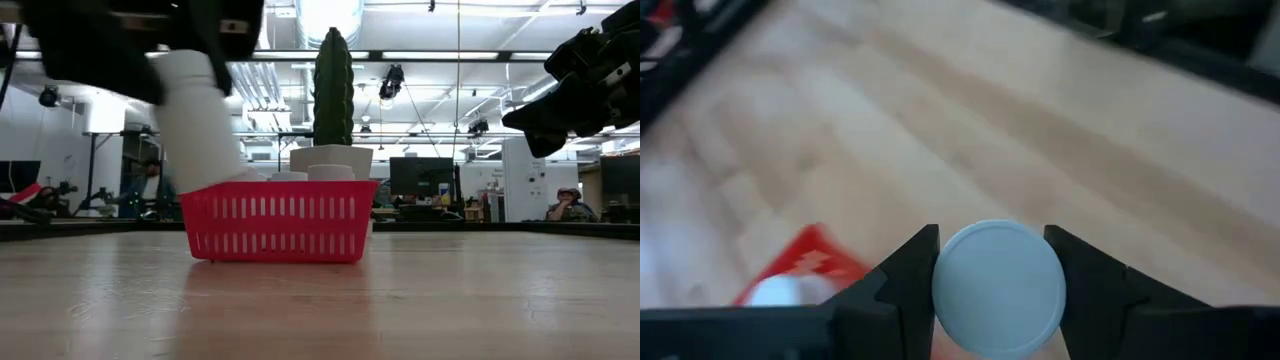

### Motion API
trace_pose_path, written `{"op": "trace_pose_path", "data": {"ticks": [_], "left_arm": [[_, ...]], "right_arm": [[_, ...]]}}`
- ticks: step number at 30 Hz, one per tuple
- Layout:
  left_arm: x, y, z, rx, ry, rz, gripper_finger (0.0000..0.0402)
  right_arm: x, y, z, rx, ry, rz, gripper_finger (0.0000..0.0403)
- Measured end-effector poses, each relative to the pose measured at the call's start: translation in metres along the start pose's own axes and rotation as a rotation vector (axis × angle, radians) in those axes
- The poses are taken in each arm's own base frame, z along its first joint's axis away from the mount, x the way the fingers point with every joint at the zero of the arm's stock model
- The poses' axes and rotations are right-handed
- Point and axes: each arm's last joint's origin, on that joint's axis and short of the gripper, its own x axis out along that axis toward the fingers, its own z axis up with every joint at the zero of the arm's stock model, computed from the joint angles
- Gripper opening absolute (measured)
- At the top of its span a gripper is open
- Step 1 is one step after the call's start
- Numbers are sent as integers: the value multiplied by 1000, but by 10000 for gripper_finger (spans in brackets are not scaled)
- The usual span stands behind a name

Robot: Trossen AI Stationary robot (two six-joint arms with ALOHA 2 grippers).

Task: Pick and place pill bottles into a basket
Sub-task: Put the medicine bottle into the red bin

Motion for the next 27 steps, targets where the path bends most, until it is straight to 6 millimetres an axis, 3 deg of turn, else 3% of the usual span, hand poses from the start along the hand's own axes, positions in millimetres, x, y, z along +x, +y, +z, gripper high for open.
{"op": "trace_pose_path", "data": {"ticks": [10,27], "left_arm": [[0,23,-5,-25,-30,88,142],[-1,38,-12,-32,-9,172,142]], "right_arm": [[0,0,0,0,0,0,9],[0,0,0,-1,0,0,9]]}}
